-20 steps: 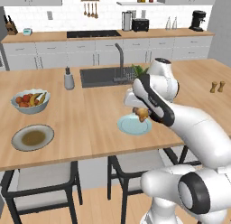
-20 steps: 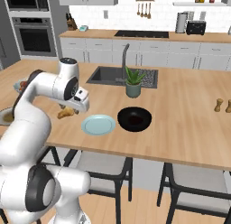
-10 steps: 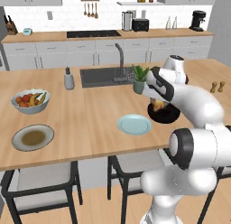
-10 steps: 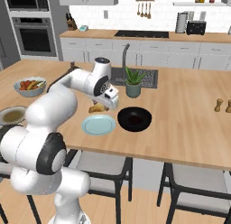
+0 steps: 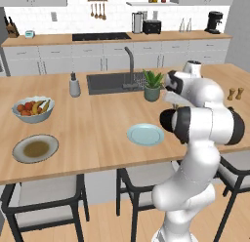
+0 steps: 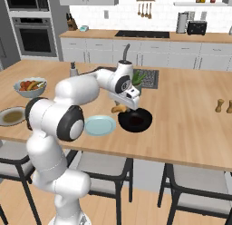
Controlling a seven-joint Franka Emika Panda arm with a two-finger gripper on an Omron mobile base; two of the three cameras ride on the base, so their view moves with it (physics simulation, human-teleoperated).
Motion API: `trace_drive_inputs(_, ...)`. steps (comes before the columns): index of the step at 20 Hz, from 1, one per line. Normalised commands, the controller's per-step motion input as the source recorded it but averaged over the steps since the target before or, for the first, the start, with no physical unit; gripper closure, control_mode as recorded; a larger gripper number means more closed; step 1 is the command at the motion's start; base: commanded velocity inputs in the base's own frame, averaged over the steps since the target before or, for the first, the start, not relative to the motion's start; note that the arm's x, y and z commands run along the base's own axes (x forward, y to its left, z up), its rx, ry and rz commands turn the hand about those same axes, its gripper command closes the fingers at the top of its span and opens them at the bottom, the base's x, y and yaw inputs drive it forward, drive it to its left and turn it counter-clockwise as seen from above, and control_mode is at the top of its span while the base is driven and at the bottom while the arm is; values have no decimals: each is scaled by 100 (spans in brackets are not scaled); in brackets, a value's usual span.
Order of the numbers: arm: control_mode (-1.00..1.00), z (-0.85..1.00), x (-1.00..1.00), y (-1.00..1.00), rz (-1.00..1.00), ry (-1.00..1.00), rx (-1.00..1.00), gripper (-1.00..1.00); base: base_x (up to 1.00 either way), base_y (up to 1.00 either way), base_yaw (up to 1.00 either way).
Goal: Pick the chicken drumstick and avocado from their plates and place them in the bowl. Then put the bowl in the fridge.
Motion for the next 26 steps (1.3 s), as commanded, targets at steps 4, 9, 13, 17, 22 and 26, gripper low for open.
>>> trace_drive_inputs(4, -100, -35, 93, -9, -4, 9, -5, 100, 0, 0, 0)
trace_drive_inputs(9, -100, -40, 66, -5, -1, 9, -4, 100, 0, 0, 0)
trace_drive_inputs(13, -100, -23, 10, -19, 0, 6, 0, 100, 0, 0, 0)
trace_drive_inputs(17, -100, -32, 1, 0, 0, 5, 0, 100, 0, 0, 0)
trace_drive_inputs(22, -100, -19, 20, 0, 0, 2, 0, 100, 0, 0, 0)
trace_drive_inputs(26, -100, -28, 2, 0, 0, 5, 0, -100, 0, 0, 0)
